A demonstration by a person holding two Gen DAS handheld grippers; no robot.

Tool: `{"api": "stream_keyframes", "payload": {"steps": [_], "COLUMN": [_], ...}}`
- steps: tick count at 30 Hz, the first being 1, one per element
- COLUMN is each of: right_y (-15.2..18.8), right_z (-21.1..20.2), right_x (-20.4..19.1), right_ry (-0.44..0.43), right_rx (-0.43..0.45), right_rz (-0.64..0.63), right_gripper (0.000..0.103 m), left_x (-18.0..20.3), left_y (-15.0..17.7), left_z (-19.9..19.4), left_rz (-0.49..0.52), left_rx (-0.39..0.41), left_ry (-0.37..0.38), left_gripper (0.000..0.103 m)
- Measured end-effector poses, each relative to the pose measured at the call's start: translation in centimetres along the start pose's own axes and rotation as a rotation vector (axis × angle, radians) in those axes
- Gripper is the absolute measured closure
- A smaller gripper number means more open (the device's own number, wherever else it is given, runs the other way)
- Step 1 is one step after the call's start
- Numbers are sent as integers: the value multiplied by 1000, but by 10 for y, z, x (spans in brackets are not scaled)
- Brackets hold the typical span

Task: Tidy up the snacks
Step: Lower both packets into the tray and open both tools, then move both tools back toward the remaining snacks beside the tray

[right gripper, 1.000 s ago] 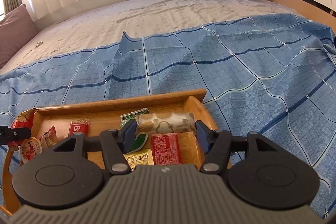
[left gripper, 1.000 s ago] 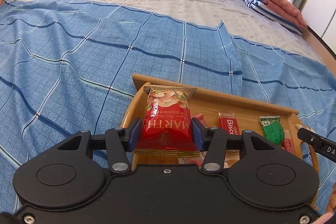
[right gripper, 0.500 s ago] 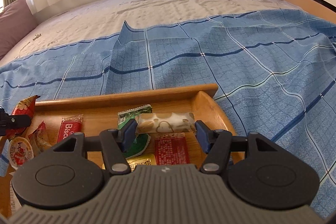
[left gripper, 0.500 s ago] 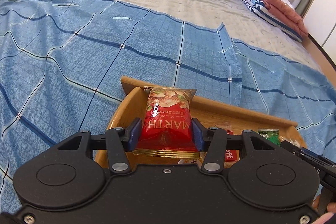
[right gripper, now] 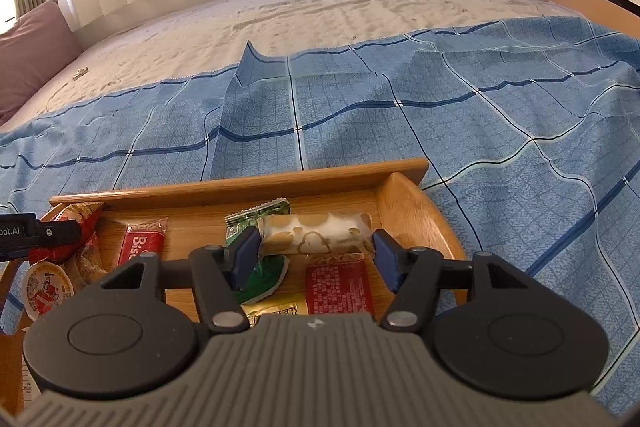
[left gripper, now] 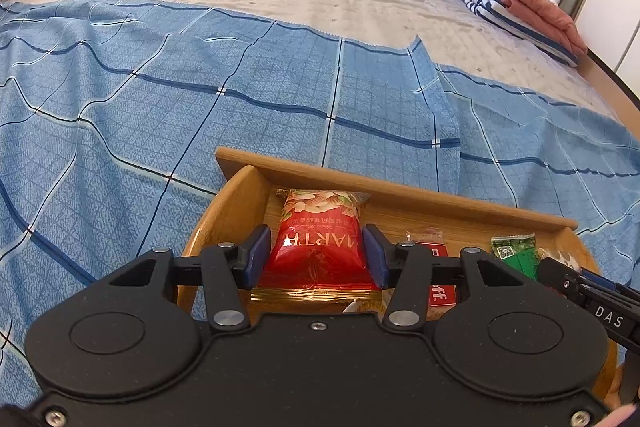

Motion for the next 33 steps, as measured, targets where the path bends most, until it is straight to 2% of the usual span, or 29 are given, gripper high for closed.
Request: {"api": "stream_keyframes", "payload": {"steps": [8,9,10,12,14,17,24,27,33], "right_y": [0,0,1,1,1,1,5,10,26], "right_z": [0,0,-1,-4,-8,-17,-50,-64,-98], "right_x": [0,0,0,-1,-3,-6,-15,-21,-27], "right_ry": [-2,-2,-7,-12,-13,-13,-30,-35,-58], "right_rx": [3,5,6,12,19,28,63,74,99], "right_rz": [5,6,7,13,9,-1,-25,-59,-103], "right_gripper": [35,26,25,18,15,14,11,9,7], "left_x": [1,0,0,0,1,4,13,15,11], "left_y": [0,0,0,2,4,8,22,31,51], "left_z": [-1,-1,-1,-2,-5,-13,-46,-62,-96], "left_rz": [5,6,6,-1,-2,22,91,137,160], "left_rx": [7,7,6,0,7,15,51,67,94], "left_ry": [-2,-4,-7,-4,17,11,17,7,13], "left_gripper": [55,53,50,31,27,20,11,10,9]}}
Point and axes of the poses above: each gripper's, at about its wrist camera, not at the fingertips, and z roughly the way its jaws point, x to its right, y to its underside, the point moved 7 cm from there along z, roughly the way its jaws point, and after that the axes turned 1 degree about -x, right-handed, at the moved point
